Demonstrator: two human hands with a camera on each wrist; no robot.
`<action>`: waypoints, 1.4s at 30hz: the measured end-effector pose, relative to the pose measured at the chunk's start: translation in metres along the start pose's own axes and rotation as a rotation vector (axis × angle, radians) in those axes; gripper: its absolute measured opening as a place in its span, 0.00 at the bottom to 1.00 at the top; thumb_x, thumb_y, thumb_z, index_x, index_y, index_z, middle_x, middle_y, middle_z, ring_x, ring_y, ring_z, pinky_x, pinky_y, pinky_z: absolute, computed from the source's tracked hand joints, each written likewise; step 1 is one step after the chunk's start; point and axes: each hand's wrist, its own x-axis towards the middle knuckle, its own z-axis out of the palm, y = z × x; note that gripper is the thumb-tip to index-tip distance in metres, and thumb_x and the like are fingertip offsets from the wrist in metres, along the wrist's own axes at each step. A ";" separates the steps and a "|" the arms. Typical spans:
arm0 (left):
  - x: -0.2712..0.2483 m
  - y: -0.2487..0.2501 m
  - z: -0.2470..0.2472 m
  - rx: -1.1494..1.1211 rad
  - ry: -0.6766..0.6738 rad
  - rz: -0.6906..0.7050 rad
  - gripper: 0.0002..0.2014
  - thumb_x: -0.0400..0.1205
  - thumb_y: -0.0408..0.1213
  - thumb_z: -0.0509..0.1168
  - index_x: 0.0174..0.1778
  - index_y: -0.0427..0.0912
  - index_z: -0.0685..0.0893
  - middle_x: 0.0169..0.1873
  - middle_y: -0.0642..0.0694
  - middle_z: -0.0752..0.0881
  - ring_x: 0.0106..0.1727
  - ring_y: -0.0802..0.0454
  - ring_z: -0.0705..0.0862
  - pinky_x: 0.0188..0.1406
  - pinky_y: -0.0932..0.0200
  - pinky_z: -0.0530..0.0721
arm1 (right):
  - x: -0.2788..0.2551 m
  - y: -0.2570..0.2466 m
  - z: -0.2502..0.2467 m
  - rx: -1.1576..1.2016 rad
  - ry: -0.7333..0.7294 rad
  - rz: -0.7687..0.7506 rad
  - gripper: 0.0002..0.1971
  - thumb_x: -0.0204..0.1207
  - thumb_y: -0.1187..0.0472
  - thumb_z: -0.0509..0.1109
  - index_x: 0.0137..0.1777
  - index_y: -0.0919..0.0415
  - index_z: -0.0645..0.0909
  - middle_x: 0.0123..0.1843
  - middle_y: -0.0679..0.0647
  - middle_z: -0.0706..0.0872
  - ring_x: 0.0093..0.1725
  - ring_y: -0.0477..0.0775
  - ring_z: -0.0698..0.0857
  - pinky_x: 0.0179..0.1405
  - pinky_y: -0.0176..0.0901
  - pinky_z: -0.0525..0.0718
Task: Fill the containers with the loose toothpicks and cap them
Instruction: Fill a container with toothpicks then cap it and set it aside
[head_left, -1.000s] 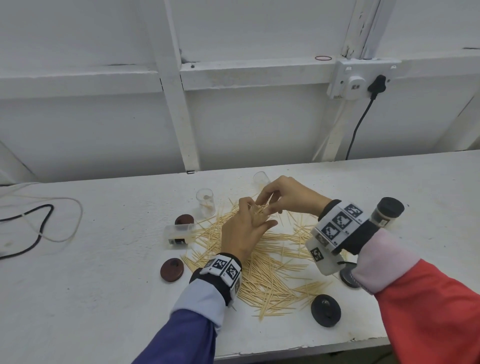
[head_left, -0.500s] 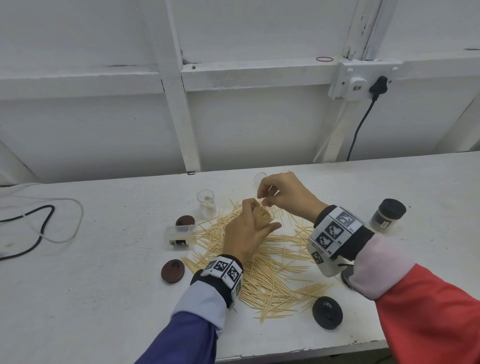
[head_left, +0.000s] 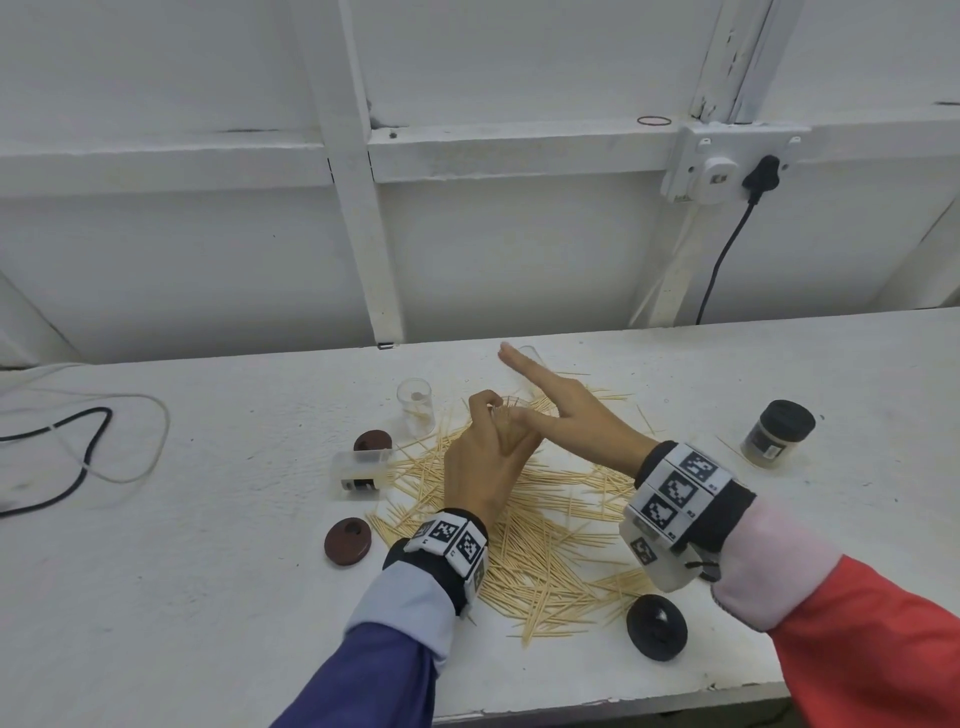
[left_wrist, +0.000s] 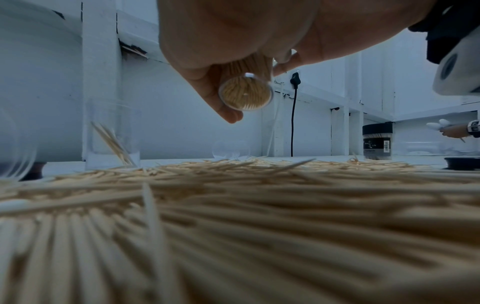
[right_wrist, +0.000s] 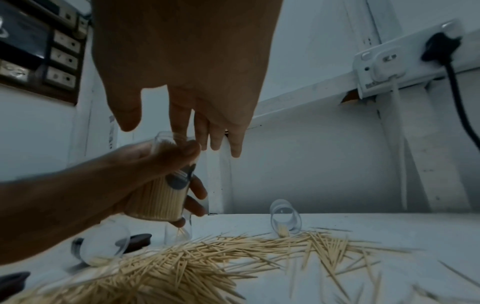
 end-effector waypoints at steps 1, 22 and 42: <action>0.000 -0.001 0.000 -0.003 0.003 -0.001 0.29 0.79 0.58 0.67 0.67 0.45 0.65 0.42 0.49 0.87 0.40 0.46 0.87 0.35 0.56 0.77 | -0.001 0.000 -0.001 -0.023 -0.016 0.019 0.32 0.84 0.53 0.65 0.85 0.43 0.57 0.84 0.39 0.61 0.81 0.35 0.58 0.76 0.33 0.58; 0.001 -0.004 0.003 0.010 -0.031 0.015 0.28 0.79 0.59 0.67 0.65 0.47 0.65 0.38 0.50 0.87 0.37 0.50 0.85 0.32 0.57 0.74 | -0.016 0.021 -0.002 -0.240 0.061 0.018 0.18 0.81 0.44 0.67 0.68 0.45 0.83 0.78 0.40 0.73 0.77 0.41 0.67 0.77 0.54 0.68; 0.000 -0.003 0.003 -0.074 -0.087 0.068 0.32 0.74 0.69 0.62 0.64 0.54 0.61 0.62 0.51 0.80 0.53 0.50 0.85 0.48 0.48 0.85 | -0.022 0.016 -0.005 -0.135 0.076 0.032 0.14 0.80 0.48 0.70 0.64 0.42 0.84 0.74 0.42 0.75 0.74 0.42 0.69 0.76 0.54 0.68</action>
